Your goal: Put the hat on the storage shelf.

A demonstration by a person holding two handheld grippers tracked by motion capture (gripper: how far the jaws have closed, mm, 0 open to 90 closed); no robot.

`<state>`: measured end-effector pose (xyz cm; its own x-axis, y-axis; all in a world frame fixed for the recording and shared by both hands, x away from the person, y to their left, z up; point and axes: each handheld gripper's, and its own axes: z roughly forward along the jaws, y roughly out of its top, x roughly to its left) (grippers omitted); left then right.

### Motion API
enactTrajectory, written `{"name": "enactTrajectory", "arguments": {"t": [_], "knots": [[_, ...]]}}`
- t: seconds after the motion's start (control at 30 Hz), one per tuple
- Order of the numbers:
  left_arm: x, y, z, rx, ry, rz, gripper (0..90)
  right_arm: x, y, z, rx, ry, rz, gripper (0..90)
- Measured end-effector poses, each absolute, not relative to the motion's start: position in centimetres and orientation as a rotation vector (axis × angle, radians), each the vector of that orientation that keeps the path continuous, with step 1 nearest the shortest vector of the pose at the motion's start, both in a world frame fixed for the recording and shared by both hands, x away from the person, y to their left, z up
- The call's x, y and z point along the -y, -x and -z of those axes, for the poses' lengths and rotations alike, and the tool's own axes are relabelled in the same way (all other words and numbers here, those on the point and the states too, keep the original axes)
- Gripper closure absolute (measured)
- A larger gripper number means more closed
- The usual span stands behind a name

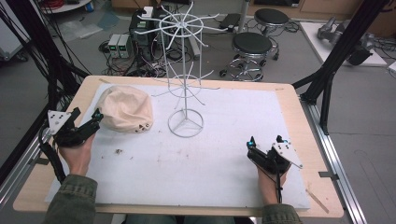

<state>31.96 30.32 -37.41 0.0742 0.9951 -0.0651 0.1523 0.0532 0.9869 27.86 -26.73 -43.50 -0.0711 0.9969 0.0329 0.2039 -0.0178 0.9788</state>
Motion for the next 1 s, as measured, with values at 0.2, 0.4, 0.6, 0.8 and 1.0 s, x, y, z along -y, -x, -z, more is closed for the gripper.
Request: {"name": "enactTrajectory", "arguments": {"t": [0.2,0.4,0.6,0.8,1.0], "knots": [[-30.8,-33.5,36.4,-1.33,-1.324,-1.031,27.5,26.8,-27.9,43.5,-1.402,-1.345,-1.179,4.8],[-31.5,-35.5,36.1,-1.389,-1.367,-0.978,26.2,26.8,-27.9,43.4,-1.402,-1.341,-1.184,4.8],[-32.4,-37.7,36.4,-1.481,-1.371,-0.923,26.2,26.7,-27.9,43.5,-1.412,-1.336,-1.181,4.8],[-32.6,-39.4,36.9,-1.508,-1.378,-0.895,26.4,26.6,-28.0,43.5,-1.413,-1.335,-1.183,4.8],[-32.9,-40.8,37.0,-1.526,-1.395,-0.881,27.5,26.6,-28.0,43.5,-1.416,-1.337,-1.183,4.8]]}}
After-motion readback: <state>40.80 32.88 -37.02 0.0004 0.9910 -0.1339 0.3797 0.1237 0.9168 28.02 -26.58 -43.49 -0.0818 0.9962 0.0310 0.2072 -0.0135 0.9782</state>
